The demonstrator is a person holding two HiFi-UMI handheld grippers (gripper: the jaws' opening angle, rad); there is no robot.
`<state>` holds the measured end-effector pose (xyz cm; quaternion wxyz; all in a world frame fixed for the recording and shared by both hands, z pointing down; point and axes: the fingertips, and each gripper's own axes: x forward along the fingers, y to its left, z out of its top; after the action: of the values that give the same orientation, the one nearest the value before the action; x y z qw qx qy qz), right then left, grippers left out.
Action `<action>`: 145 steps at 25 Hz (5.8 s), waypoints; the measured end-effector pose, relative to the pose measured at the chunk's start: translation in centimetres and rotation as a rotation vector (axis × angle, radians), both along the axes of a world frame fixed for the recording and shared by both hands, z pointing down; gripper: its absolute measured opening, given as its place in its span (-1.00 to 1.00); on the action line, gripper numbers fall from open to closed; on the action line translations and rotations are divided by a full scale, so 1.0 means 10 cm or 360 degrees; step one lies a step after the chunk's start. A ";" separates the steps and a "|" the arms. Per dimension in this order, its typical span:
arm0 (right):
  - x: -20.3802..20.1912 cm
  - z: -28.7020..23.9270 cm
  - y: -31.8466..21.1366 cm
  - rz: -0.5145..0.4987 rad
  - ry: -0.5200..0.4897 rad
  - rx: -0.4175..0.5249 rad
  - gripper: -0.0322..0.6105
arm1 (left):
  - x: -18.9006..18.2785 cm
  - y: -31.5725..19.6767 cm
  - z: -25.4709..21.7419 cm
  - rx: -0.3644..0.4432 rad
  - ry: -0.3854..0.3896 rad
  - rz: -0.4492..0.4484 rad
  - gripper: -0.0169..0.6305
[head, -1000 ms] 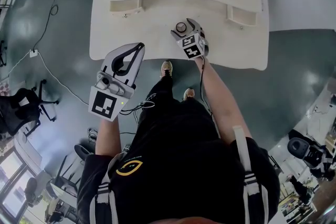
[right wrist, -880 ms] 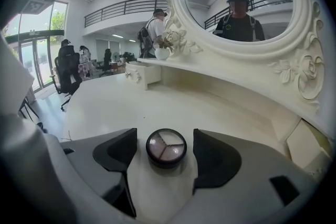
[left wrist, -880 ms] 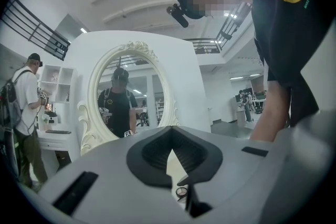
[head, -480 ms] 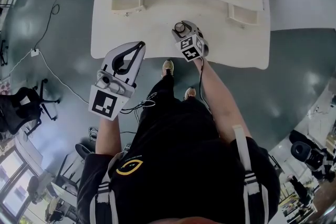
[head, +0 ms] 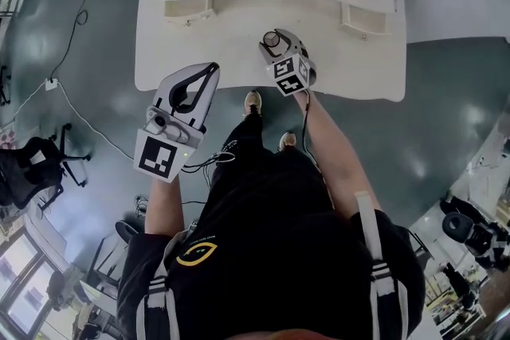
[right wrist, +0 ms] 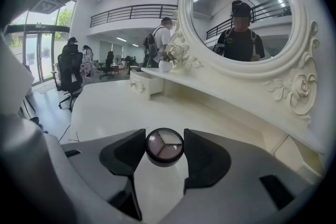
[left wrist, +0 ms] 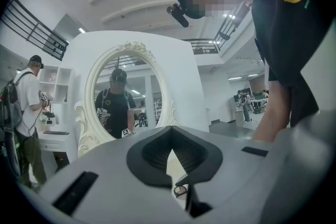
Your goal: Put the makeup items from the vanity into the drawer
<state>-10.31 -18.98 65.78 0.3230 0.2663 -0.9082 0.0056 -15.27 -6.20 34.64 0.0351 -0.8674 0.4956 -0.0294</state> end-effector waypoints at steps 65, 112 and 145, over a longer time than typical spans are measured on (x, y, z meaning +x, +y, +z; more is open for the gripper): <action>2.68 -0.51 -1.59 0.0788 0.0250 0.0050 -0.13 | 0.51 0.01 -0.14 0.0010 -0.0041 0.0156 -0.89; 1.52 -2.40 -0.69 0.0362 -0.0355 0.0551 -0.02 | 0.66 0.00 -0.20 0.0049 -0.0021 0.0177 -0.89; 0.90 -3.25 0.91 -0.0059 -0.0816 0.0577 -0.65 | 0.67 -0.02 -0.23 0.0087 -0.0002 0.0198 -0.89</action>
<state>-1.34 -9.88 33.29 0.0307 0.2928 -0.9509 -0.0954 -8.58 -6.42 32.33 0.0608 -0.8952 0.4413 -0.0144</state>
